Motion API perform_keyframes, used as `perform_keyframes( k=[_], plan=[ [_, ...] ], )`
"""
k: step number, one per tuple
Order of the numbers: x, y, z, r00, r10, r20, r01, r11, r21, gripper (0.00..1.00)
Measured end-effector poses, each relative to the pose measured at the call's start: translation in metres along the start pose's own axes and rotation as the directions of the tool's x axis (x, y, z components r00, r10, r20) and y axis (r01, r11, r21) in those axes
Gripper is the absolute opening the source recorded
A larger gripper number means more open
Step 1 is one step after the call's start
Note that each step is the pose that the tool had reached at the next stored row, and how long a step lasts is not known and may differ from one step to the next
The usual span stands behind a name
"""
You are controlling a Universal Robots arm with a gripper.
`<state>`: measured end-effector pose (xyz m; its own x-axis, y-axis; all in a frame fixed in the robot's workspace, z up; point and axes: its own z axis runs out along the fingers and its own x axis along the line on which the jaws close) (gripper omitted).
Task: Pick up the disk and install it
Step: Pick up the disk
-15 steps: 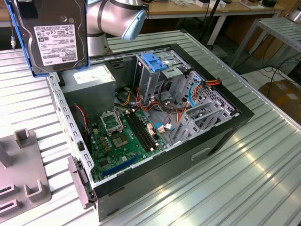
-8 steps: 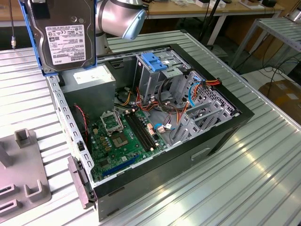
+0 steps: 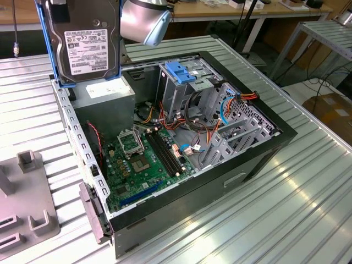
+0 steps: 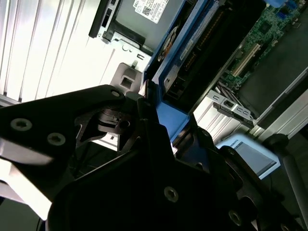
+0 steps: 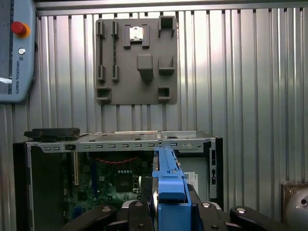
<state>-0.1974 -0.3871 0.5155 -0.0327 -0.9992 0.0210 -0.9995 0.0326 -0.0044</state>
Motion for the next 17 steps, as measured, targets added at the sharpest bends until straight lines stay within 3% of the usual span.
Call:
perform_keyframes(
  k=[17],
  plan=[
    [-0.0009, -0.0288, 0.003, 1.0, 0.0, -0.0015, 0.0, 1.0, 0.0, 0.37]
  ],
)
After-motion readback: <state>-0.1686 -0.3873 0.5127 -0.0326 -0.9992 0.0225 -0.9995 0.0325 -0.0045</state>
